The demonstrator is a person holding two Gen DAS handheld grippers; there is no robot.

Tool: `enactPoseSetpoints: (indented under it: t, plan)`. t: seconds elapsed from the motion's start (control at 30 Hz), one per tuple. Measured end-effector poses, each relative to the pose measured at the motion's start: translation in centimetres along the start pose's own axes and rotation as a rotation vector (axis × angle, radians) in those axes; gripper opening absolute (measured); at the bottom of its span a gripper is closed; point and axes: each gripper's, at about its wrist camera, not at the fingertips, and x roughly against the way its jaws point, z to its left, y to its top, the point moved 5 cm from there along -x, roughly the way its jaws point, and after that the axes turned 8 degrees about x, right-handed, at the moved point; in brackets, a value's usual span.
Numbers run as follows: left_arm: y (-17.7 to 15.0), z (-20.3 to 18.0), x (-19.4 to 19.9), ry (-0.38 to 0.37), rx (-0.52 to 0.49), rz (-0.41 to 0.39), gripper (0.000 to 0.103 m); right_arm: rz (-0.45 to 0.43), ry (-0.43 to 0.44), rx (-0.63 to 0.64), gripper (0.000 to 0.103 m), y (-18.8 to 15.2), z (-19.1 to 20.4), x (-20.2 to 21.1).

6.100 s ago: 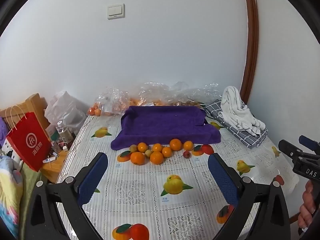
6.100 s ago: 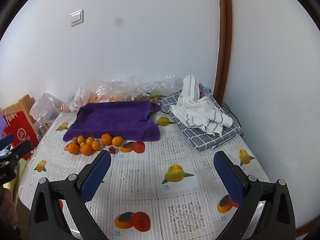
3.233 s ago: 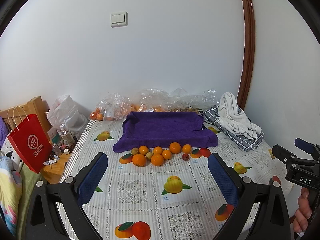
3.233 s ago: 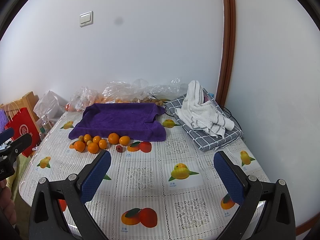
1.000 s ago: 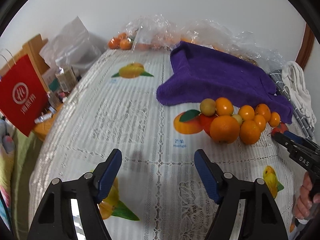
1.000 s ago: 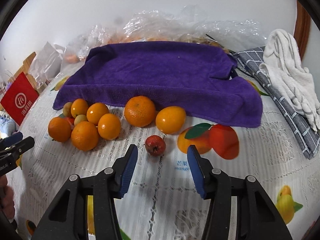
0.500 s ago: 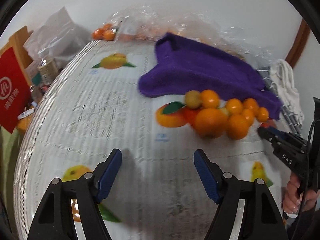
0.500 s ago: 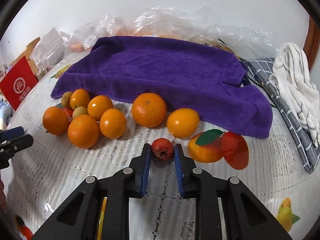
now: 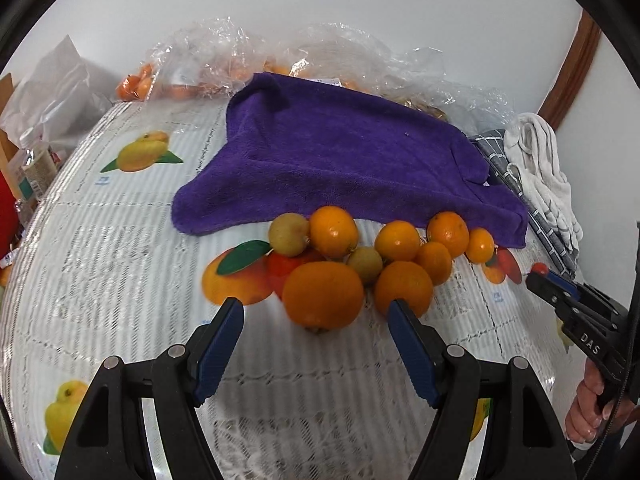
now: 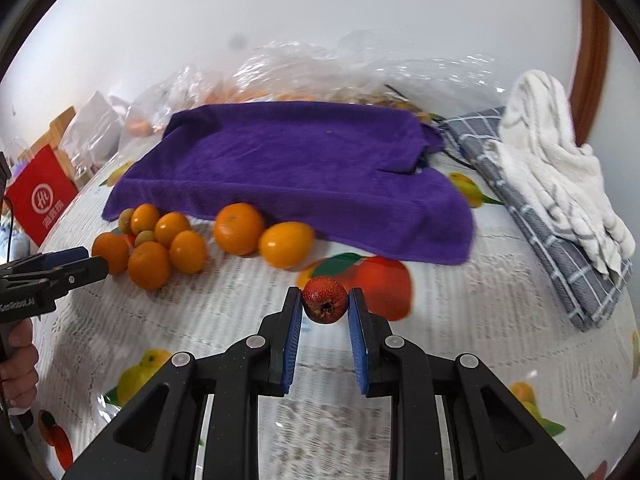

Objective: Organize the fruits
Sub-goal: 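Grasp a large orange with the left tool while the right tool lifts the red fruit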

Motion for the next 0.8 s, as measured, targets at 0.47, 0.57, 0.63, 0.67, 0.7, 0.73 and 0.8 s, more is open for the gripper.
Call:
enactPoseSetpoints:
  t: [0.47, 0.57, 0.63, 0.67, 0.7, 0.73, 0.8]
  plan:
    - [0.4, -0.3, -1.4, -0.014, -0.008, 0.051, 0.042, 0.001, -0.032, -0.056, 0.023, -0.3, -2.9, 0.3]
    - [0.6, -0.2, -1.4, -0.028, 0.007, 0.061, 0.041, 0.002, -0.041, -0.057, 0.023, -0.3, -3.0, 0.5]
    - [0.6, -0.1, -1.4, -0.031, 0.008, 0.065, 0.04, 0.002, -0.04, -0.061, 0.023, -0.3, -3.0, 0.5]
    - [0.5, 0.0, -1.3, -0.028, 0.008, 0.064, 0.04, 0.002, -0.041, -0.062, 0.023, -0.2, -3.0, 0.5]
    - [0.5, 0.0, -1.1, -0.026, 0.008, 0.063, 0.04, -0.001, -0.042, -0.06, 0.023, -0.2, -2.9, 0.6]
    - [0.5, 0.0, -0.9, -0.028, 0.008, 0.06, 0.04, -0.002, -0.043, -0.06, 0.023, -0.1, -2.9, 0.7]
    - [0.6, 0.0, -0.5, -0.031, 0.008, 0.053, 0.04, -0.004, -0.044, -0.064, 0.023, 0.1, -2.8, 0.9]
